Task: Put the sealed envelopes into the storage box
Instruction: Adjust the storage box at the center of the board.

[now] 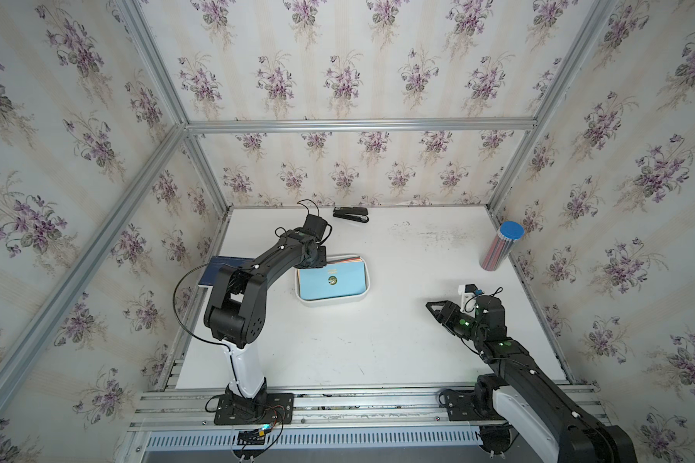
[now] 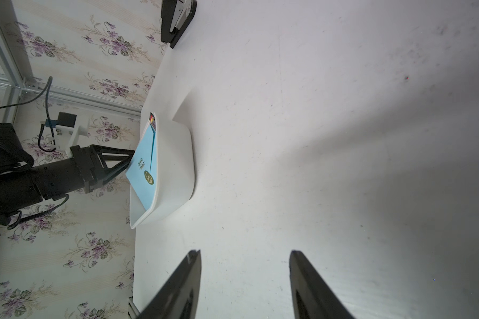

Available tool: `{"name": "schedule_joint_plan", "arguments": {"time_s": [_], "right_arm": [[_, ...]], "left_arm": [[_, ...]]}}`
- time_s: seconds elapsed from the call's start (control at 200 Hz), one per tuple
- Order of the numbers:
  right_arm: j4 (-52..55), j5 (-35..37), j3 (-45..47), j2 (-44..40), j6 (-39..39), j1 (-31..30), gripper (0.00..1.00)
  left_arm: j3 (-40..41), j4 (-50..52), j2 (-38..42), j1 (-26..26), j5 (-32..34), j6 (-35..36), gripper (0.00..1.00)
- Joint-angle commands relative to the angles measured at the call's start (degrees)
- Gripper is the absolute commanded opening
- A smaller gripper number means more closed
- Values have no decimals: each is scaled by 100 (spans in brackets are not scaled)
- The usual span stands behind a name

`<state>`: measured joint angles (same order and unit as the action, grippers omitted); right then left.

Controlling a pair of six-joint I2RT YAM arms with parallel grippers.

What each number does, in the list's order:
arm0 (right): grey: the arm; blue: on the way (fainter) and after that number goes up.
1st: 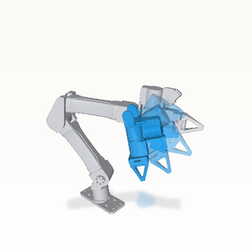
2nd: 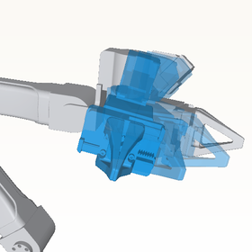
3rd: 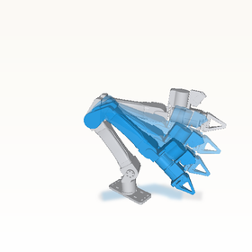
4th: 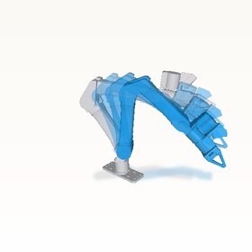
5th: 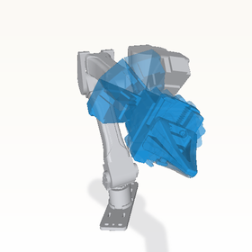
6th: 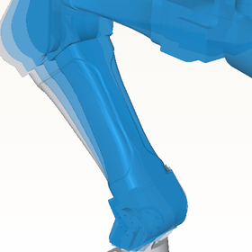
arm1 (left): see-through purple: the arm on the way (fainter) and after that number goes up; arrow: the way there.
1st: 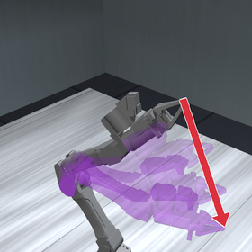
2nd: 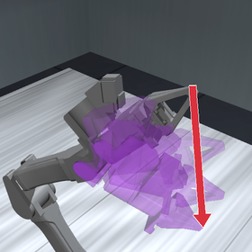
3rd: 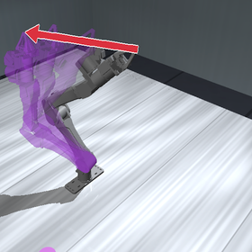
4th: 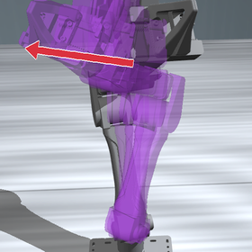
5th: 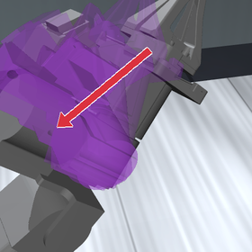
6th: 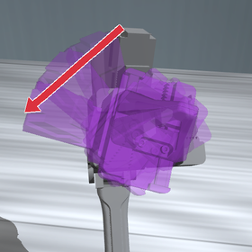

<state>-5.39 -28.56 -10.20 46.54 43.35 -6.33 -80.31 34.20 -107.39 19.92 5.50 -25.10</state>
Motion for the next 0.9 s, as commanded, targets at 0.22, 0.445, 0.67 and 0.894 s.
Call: {"name": "schedule_joint_plan", "arguments": {"time_s": [0.22, 0.445, 0.67, 0.894], "right_arm": [[-177, 31, 18, -8, -26, 2, 56], [-82, 484, -379, 214, -459, 2, 58], [-231, 2211, -1105, 690, -1186, -9, 69], [-1922, 3811, -807, 701, -2694, -17, 76]], "left_arm": [[7, -22, 645, -3, 229, 37, 43], [1113, -342, 2243, -7, 958, 152, 81], [3105, -1130, 4468, -223, 2239, 588, 100], [4676, -2445, 5439, -429, 1988, 1479, 100]]}}
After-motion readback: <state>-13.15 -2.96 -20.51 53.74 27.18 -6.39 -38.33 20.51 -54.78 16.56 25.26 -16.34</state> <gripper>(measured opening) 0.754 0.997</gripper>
